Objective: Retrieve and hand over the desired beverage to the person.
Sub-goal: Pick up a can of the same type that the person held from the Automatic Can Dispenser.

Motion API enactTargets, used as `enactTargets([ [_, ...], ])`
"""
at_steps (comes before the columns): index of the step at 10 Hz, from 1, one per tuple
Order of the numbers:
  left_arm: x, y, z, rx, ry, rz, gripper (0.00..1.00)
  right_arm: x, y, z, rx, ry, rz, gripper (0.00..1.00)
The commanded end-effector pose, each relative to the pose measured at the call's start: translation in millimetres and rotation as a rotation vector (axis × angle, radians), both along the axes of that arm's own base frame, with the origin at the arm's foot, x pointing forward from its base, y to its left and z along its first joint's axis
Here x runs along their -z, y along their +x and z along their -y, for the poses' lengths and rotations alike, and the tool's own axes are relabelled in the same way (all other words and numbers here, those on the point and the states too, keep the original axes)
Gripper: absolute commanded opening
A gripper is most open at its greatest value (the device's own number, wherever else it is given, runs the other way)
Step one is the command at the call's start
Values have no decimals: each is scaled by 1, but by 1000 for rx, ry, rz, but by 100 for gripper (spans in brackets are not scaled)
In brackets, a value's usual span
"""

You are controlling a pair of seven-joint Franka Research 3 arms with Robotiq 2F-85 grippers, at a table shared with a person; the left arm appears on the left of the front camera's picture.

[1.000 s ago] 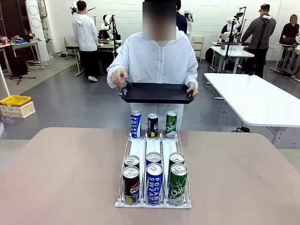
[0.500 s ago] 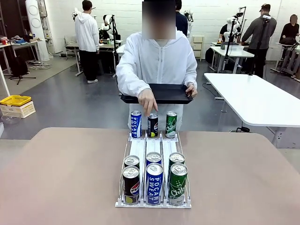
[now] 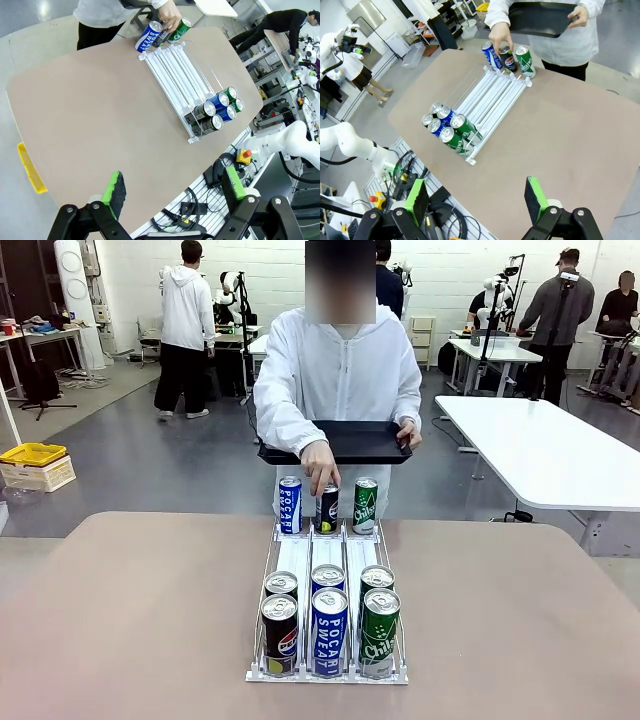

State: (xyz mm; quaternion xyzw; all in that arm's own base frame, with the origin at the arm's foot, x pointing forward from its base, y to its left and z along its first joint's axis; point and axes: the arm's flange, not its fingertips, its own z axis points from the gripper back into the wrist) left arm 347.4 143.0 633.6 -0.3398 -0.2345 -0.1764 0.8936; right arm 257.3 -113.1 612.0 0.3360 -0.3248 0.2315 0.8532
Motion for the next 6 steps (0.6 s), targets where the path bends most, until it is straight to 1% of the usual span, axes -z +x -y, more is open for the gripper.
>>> enactTargets([
  [1, -2, 1, 0, -1, -6, 19, 100, 0, 0, -2, -15, 16, 16, 100],
  [6, -2, 1, 0, -1, -6, 19, 100, 0, 0, -2, -15, 16, 16, 100],
])
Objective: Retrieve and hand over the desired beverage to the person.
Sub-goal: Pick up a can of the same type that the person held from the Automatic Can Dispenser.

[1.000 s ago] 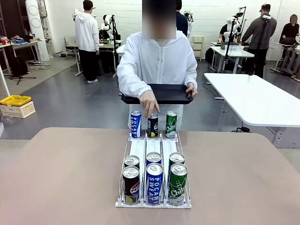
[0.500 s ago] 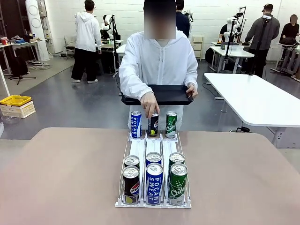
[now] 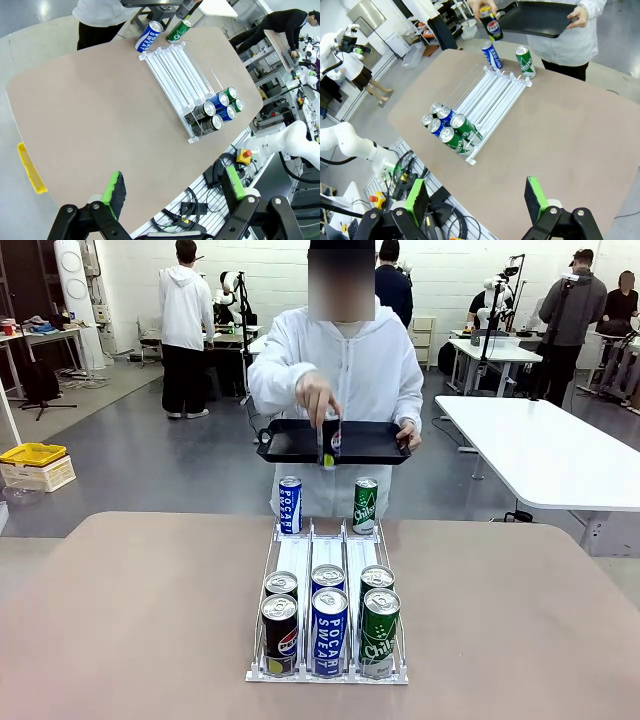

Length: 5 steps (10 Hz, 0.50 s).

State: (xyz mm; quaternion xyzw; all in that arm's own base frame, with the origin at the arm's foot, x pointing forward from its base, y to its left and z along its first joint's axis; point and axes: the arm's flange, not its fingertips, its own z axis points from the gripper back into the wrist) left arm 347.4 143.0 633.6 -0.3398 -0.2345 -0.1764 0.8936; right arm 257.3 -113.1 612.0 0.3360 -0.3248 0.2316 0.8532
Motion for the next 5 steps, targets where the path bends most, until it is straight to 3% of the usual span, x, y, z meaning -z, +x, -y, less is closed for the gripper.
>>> enactTargets([
  [1, -2, 1, 0, -1, -6, 19, 100, 0, 0, -2, -15, 16, 16, 100],
  [5, -2, 1, 0, -1, -6, 19, 100, 0, 0, -2, -15, 16, 16, 100],
])
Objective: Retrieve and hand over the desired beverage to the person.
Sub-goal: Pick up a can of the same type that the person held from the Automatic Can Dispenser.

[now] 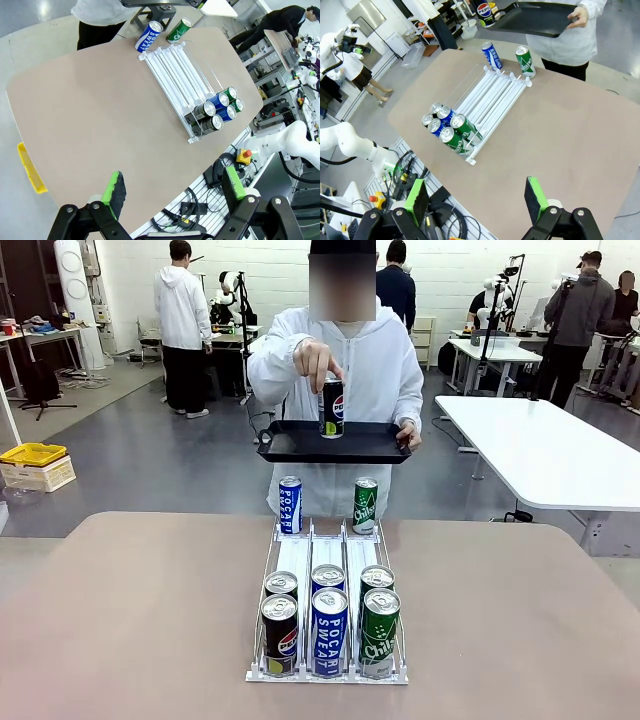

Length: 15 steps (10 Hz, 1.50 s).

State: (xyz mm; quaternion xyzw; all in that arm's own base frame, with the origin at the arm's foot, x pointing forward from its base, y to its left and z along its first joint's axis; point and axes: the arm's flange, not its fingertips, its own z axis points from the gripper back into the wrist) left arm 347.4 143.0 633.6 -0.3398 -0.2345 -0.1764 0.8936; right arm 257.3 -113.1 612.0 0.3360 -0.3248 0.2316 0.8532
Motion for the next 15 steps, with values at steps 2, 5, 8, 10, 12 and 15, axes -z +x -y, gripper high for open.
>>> enactTargets([
  [2, -2, 1, 0, -1, -6, 19, 100, 0, 0, -2, -15, 16, 16, 100],
  [5, -2, 1, 0, -1, -6, 19, 100, 0, 0, -2, -15, 16, 16, 100],
  [8, 0, 0, 0, 0, 0, 0, 100, 0, 0, -2, -15, 16, 16, 100],
  [10, -4, 10, 92, 119, 199, -87, 100, 0, 0, -2, -15, 16, 16, 100],
  [12, 7, 13, 203, 148, 450, -290, 100, 0, 0, -2, -15, 16, 16, 100],
  [15, 29, 7, 300, -75, 592, -409, 100, 0, 0, -2, -15, 16, 16, 100],
])
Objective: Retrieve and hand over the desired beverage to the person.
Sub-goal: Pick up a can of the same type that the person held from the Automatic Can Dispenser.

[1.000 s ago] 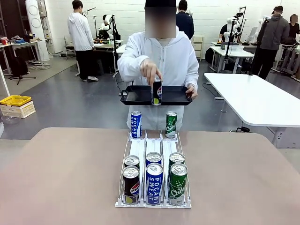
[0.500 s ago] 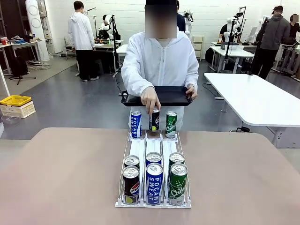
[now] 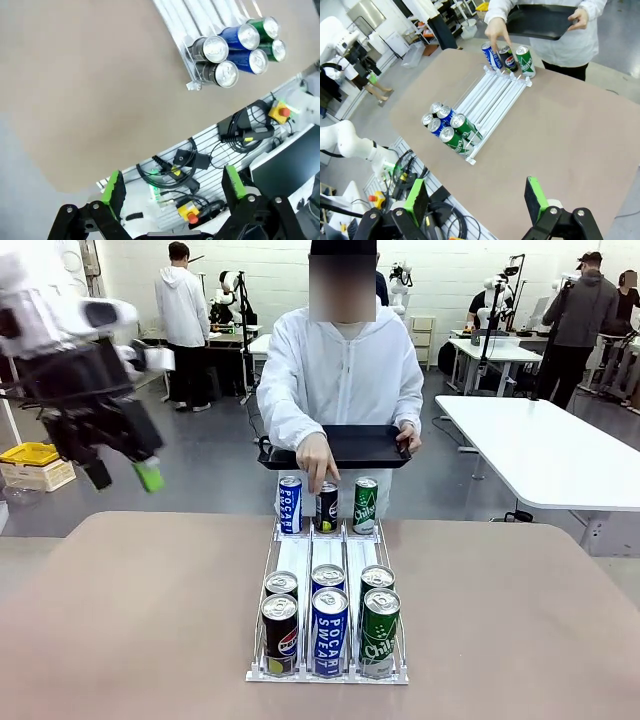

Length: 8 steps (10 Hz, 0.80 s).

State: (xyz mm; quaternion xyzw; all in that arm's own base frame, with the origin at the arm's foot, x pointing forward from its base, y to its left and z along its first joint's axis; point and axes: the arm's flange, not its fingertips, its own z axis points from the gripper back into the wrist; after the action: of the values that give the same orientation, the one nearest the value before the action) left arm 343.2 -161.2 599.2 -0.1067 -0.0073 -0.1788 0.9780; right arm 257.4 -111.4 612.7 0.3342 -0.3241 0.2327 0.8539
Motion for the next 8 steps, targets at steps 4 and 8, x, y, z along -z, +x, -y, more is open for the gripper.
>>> enactTargets([
  [4, 21, -8, 61, -399, 26, 155, 100, 1, 0, 0, -14, 21, 16, 100],
  [8, 7, -6, 55, -336, 17, 63, 100, 1, 0, 0, -14, 21, 16, 100],
])
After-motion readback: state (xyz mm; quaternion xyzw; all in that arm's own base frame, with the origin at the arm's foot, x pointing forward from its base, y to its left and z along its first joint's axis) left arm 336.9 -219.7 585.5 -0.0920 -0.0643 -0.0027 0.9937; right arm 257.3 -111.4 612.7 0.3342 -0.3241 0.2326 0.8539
